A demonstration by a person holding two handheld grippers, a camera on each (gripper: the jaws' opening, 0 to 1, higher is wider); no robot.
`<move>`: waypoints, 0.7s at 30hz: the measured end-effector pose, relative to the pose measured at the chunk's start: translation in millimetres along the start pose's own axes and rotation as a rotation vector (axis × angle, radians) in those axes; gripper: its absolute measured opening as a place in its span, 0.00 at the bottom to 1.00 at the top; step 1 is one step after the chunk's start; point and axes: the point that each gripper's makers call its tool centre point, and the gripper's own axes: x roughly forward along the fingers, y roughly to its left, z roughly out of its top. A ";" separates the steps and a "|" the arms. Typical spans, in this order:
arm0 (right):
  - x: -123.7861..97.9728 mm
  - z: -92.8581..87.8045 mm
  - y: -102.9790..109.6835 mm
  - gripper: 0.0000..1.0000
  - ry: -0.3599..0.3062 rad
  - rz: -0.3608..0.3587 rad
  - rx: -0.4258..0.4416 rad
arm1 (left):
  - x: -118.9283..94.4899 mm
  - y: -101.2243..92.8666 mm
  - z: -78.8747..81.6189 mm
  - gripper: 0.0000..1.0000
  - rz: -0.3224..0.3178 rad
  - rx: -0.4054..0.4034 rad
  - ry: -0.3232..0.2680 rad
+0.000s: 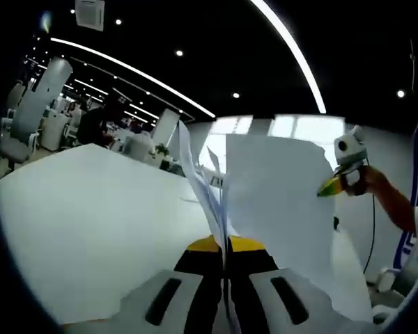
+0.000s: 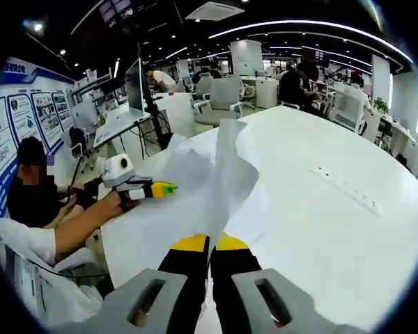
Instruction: Organize the stack of printing papers by aligning and flattening the scattered papers on the table
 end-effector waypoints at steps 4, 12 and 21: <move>3.1 -5.5 -0.9 0.00 0.013 0.011 0.019 | -0.1 0.5 0.3 0.06 0.004 0.000 0.000; 5.3 -18.8 3.8 0.00 0.053 0.036 0.037 | -0.9 -0.4 1.5 0.06 0.005 0.000 -0.007; 7.3 -29.8 4.9 0.00 0.086 0.050 0.044 | -1.3 3.1 3.7 0.06 0.015 -0.003 -0.017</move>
